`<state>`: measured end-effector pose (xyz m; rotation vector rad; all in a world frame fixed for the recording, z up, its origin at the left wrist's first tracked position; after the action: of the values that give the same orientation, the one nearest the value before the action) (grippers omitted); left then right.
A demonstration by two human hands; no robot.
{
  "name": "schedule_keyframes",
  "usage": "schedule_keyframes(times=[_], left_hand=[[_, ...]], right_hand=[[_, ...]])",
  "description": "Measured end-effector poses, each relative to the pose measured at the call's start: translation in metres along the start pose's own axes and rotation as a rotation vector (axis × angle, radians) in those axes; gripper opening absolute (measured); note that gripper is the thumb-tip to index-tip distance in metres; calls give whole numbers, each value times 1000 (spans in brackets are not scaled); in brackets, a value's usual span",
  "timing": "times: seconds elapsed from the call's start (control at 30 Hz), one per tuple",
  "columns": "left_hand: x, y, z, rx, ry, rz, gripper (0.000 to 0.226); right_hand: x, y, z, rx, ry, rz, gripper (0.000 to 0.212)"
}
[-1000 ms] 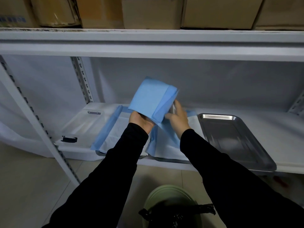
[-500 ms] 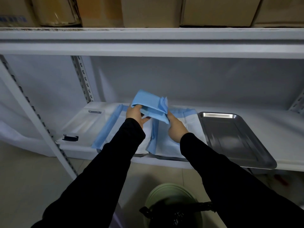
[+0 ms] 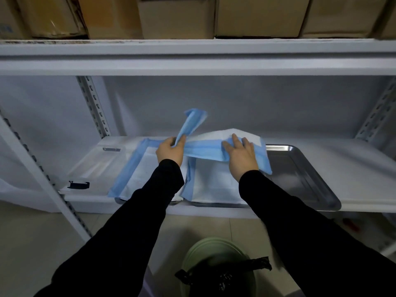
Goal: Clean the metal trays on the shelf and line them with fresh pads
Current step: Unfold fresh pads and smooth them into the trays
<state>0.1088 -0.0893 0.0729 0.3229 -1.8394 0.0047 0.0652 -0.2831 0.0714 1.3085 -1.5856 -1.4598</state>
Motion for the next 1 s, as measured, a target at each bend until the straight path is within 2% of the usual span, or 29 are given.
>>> schedule_keyframes(times=[0.23, 0.3, 0.4, 0.53, 0.6, 0.8, 1.0], left_hand=[[-36, -17, 8, 41, 320, 267, 27], [-41, -16, 10, 52, 351, 312, 27], [-53, -5, 7, 138, 331, 288, 50], [-62, 12, 2, 239, 293, 148, 59], [-62, 14, -1, 180, 262, -8, 64], [-50, 8, 6, -74, 209, -585, 55], [-32, -17, 3, -207, -79, -858, 67]], right_hand=[[41, -28, 8, -105, -92, 162, 55], [47, -33, 10, -123, -101, 191, 53], [53, -41, 13, -151, -121, 233, 52], [59, -51, 16, -208, -156, 277, 51], [60, -55, 17, -247, -170, 255, 53], [58, -60, 18, -335, -197, 196, 56], [48, -52, 7, -237, -122, 174, 48]])
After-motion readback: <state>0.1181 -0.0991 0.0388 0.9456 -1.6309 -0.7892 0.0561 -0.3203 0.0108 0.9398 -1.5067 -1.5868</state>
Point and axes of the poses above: each hand's wrist, its own z-axis away from the middle knuckle, its own y-axis out of the back of the hand, x = y × z, the point moved 7 cm from there along -z, towards the middle knuckle, and after that the axes turned 14 degrees about -y, right-handed, at the moved point
